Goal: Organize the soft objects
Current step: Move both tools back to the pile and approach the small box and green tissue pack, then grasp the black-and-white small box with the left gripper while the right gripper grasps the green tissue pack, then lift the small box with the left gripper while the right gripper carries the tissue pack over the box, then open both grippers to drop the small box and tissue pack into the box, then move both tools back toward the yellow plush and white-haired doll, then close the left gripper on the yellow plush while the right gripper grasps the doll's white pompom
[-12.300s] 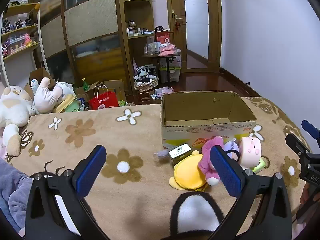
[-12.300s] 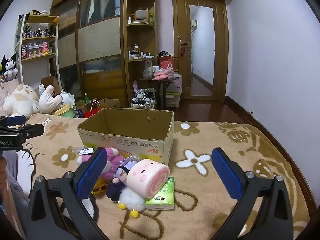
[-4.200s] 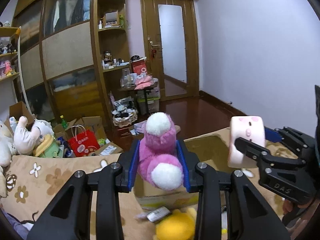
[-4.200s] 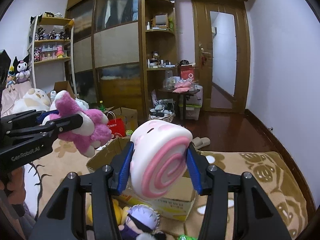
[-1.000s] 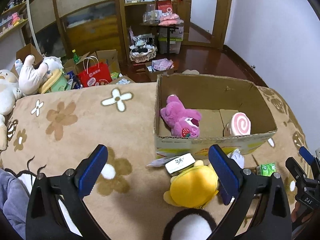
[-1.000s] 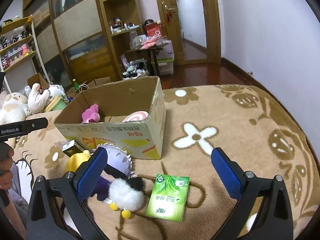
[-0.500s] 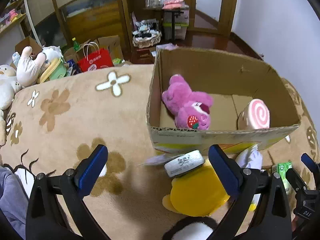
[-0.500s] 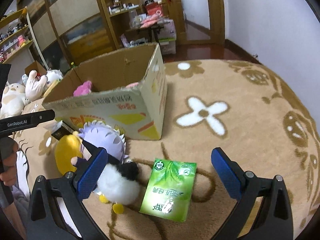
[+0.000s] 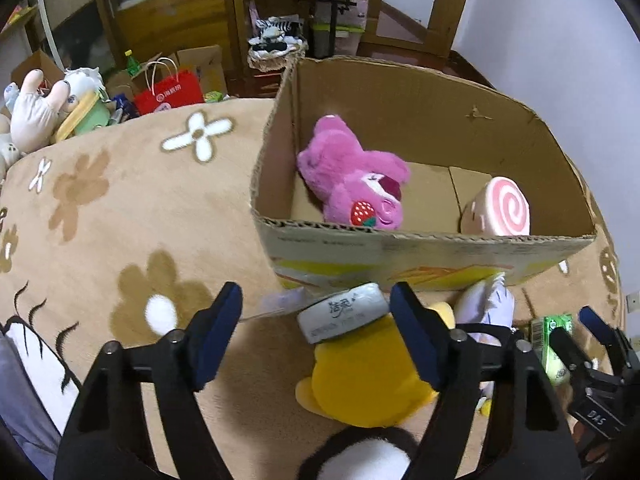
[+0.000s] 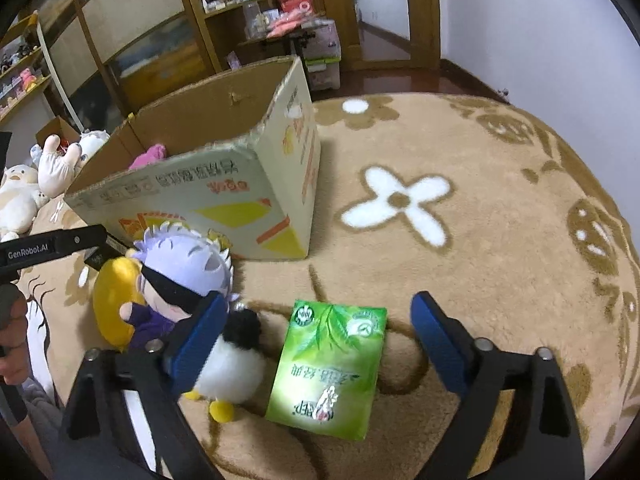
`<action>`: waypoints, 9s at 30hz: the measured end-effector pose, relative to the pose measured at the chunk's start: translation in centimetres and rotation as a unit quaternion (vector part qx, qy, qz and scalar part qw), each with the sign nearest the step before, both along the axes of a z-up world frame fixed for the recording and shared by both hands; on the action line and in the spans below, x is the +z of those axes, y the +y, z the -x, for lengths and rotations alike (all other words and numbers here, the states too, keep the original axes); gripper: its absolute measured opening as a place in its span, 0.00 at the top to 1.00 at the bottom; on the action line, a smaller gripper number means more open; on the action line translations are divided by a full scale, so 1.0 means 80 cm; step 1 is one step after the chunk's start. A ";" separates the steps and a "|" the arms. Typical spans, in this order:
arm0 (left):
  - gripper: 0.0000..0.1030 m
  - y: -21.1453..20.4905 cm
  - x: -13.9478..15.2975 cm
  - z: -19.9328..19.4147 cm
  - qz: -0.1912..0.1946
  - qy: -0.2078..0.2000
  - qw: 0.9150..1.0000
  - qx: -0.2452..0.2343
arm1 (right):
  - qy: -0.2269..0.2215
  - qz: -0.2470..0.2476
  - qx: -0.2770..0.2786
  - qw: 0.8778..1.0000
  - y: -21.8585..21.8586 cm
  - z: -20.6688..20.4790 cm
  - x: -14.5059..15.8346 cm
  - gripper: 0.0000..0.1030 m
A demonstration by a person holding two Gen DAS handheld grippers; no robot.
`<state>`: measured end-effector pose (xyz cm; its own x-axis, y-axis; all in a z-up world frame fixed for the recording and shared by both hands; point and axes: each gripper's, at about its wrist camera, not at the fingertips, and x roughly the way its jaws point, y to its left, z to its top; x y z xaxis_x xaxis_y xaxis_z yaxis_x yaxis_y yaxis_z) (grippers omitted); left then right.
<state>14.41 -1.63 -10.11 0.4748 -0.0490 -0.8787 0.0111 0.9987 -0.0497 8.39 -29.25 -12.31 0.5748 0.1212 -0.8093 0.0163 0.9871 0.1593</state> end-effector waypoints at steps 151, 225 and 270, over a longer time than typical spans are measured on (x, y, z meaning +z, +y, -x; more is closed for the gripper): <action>0.77 0.013 0.062 -0.018 0.044 -0.141 0.988 -0.050 | -0.180 -0.025 0.070 0.981 0.069 -0.101 0.081 0.45; 0.08 0.025 0.042 0.074 0.021 0.007 0.999 -0.035 | -0.099 0.021 0.047 0.994 0.068 0.045 0.053 0.04; 0.13 -0.031 -0.062 0.028 0.048 0.115 0.991 -0.054 | 0.039 0.034 0.088 0.995 0.093 0.003 -0.046 0.52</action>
<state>12.17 -4.12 -15.06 0.2499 -0.1775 -0.9519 0.0944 0.9828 -0.1585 8.14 -21.83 -16.00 0.4846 0.1580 -0.8604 -0.1484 0.9841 0.0971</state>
